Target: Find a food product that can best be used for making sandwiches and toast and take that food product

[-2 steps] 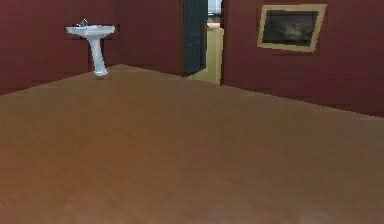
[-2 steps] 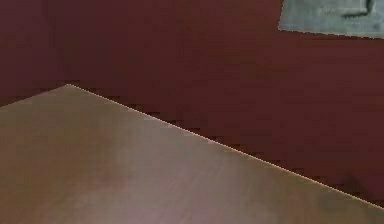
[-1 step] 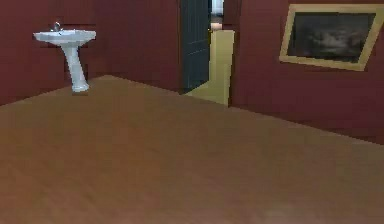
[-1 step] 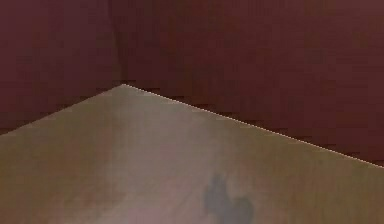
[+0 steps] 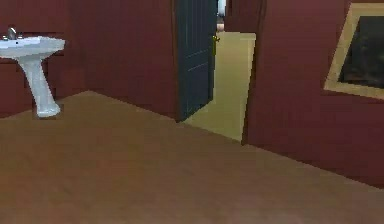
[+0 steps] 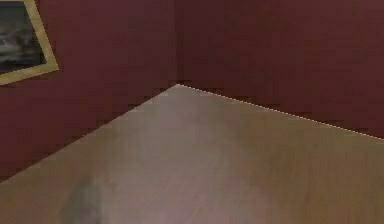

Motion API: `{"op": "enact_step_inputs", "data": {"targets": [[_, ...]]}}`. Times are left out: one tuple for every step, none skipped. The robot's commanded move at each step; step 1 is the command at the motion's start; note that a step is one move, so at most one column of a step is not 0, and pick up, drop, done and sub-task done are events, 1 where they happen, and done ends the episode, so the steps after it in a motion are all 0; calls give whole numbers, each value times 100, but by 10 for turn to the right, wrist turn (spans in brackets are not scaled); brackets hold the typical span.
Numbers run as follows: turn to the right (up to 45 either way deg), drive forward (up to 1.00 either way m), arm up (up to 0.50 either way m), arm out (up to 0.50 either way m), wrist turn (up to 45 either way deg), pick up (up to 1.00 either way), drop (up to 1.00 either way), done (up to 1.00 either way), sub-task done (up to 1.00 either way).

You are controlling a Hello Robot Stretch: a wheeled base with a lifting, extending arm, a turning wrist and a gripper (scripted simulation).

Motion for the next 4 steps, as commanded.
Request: {"op": "enact_step_inputs", "data": {"targets": [[0,100,0,0,0,0,0,0,0],[0,45,0,0,0,0,0,0,0],[240,0,0,0,0,0,0,0,0],[0,100,0,0,0,0,0,0,0]]}}
